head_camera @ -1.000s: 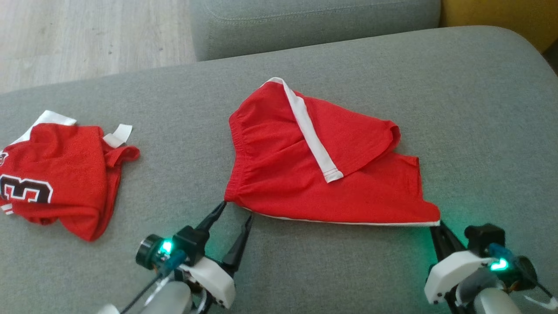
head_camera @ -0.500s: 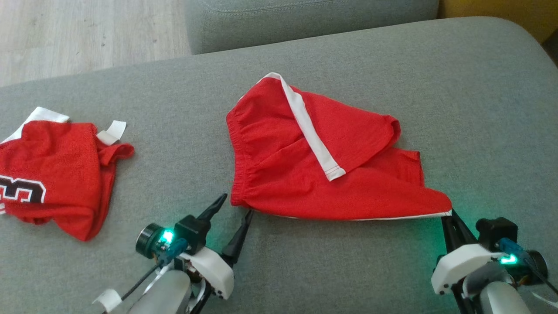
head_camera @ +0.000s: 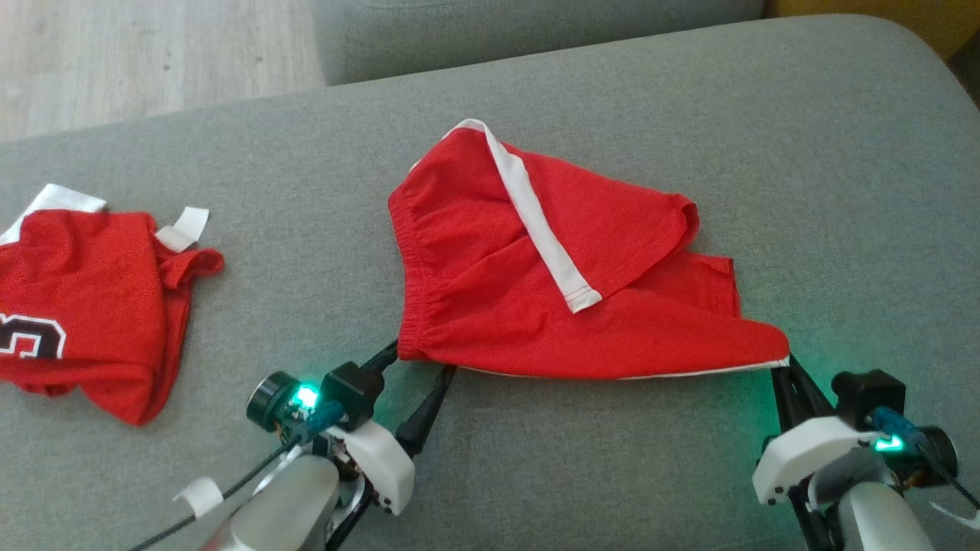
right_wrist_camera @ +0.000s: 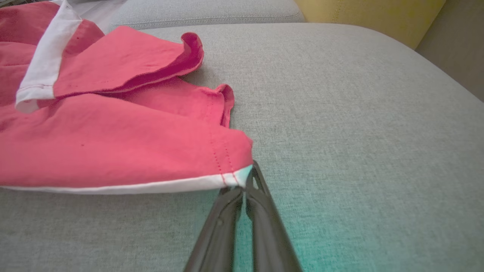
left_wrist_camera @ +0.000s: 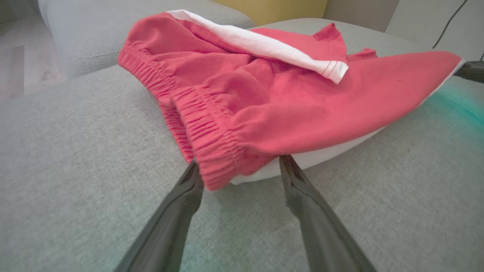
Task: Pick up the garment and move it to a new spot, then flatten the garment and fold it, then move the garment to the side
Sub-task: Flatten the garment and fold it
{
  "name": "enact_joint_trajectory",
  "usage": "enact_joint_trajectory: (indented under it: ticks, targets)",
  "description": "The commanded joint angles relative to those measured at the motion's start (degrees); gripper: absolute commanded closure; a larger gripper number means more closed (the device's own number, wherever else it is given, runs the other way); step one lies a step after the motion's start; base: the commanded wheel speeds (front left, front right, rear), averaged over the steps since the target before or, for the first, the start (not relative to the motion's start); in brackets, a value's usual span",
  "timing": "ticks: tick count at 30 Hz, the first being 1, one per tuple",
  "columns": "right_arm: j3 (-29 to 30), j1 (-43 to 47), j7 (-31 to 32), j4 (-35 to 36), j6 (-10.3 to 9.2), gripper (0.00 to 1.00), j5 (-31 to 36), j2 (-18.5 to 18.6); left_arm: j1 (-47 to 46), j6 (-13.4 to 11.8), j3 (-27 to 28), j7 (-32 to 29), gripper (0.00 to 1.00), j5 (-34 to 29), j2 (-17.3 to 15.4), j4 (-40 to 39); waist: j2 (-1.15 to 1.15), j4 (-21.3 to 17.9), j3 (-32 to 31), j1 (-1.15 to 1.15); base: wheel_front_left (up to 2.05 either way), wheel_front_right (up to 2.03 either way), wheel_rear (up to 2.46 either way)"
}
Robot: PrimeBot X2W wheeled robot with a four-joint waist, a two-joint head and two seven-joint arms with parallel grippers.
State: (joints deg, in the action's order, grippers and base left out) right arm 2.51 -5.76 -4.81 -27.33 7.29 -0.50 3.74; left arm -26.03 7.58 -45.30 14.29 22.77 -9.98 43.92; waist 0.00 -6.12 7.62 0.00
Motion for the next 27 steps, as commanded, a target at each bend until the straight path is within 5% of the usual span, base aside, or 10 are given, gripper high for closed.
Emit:
enact_joint_trajectory:
  ticks: [1,5,6,7,18,27]
  targets:
    - [-1.4,-2.8,-0.7,1.7,0.2,1.0,0.3,0.0,-3.6,-0.1,0.3,0.6,0.0,1.0,-1.4,-0.5,0.0,-0.3,0.5,0.0,0.0,0.0,0.0]
    - [-1.5,-3.3,-0.8,1.7,0.2,1.0,0.4,-0.2,-5.5,-0.1,-2.1,0.6,0.04,2.9,-1.8,0.9,0.0,-0.6,1.1,0.0,0.0,0.0,0.0]
    - [-1.5,-3.3,-0.8,1.7,0.2,1.0,0.4,-0.2,-5.9,-0.1,-2.7,0.6,0.33,3.3,-1.9,1.2,0.0,-0.7,1.2,0.0,0.0,0.0,0.0]
    - [-1.5,-3.4,-0.9,1.6,0.2,1.0,0.4,-0.2,-6.3,-0.1,-3.4,0.6,1.0,3.6,-2.0,1.4,0.0,-0.7,1.3,0.0,0.0,0.0,0.0]
    - [-2.4,-4.8,-2.9,2.4,0.2,1.0,0.7,-0.2,-8.1,-0.1,-5.2,0.7,1.0,5.3,-5.0,-0.6,0.0,-0.6,-0.8,0.0,0.0,0.0,0.0]
    - [-5.9,-10.3,-2.2,7.2,0.2,1.0,-1.4,1.5,-13.8,-0.1,-4.6,-3.0,1.0,5.6,-10.6,-8.8,0.0,-0.5,-4.2,0.0,0.0,0.0,0.0]
